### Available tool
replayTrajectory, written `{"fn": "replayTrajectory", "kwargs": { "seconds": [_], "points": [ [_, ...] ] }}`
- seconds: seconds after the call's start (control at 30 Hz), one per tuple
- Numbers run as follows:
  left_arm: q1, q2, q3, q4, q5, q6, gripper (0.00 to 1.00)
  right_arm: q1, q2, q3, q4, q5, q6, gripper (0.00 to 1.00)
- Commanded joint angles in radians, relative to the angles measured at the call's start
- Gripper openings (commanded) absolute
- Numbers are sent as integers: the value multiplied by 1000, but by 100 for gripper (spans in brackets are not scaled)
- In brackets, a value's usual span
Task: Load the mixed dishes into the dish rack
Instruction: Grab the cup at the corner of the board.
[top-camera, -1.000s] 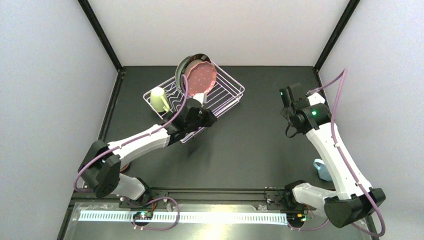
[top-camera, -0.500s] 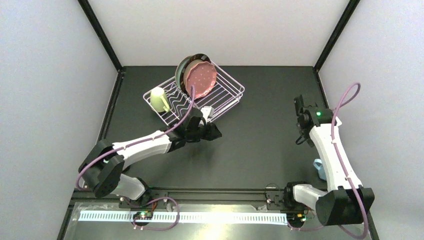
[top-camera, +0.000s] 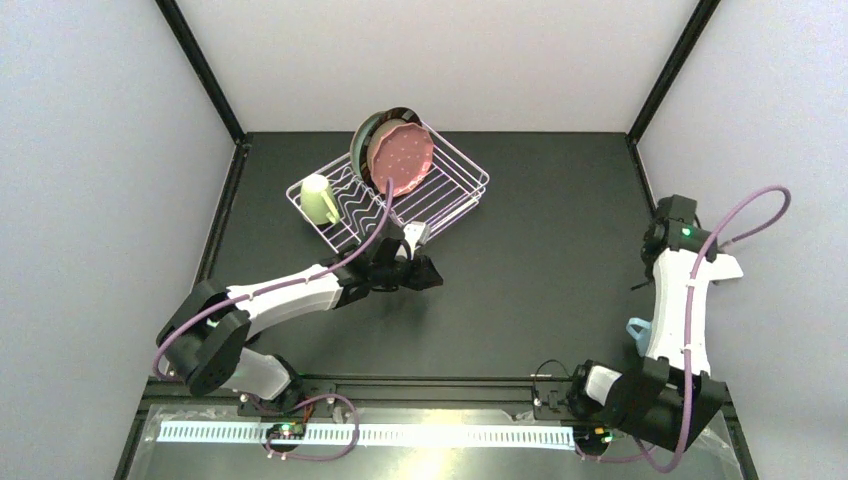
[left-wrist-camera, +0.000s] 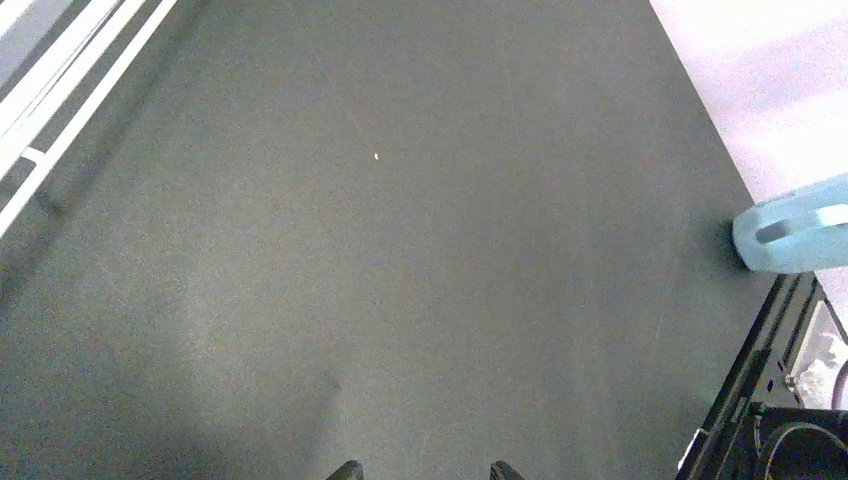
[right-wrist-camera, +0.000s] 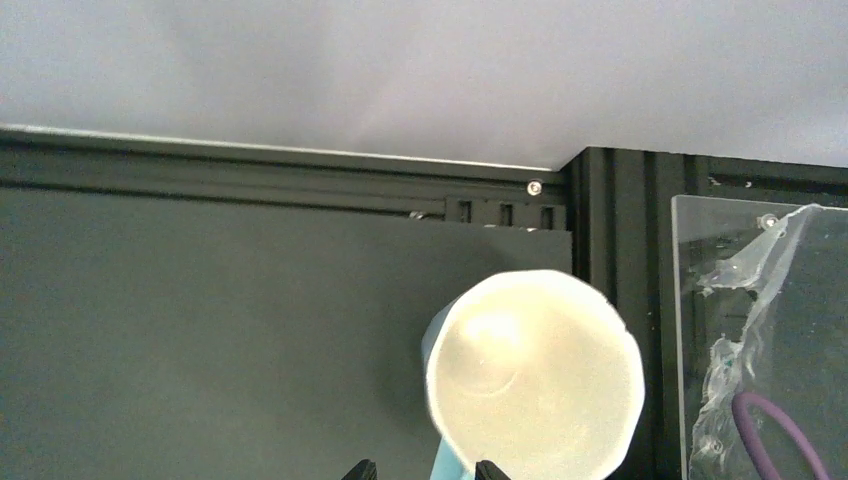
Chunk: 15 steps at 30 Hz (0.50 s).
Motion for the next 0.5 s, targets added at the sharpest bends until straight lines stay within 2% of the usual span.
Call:
{"fn": "replayTrajectory", "kwargs": {
  "seconds": [0.0,0.47],
  "points": [
    [-8,-29,17,-5,24,40,71,-89,-14,-29,68,5,-104,57],
    [-10,-60,8,-60,16,51,71,-123,43,-121,183,-71,-127,59]
  ]
}}
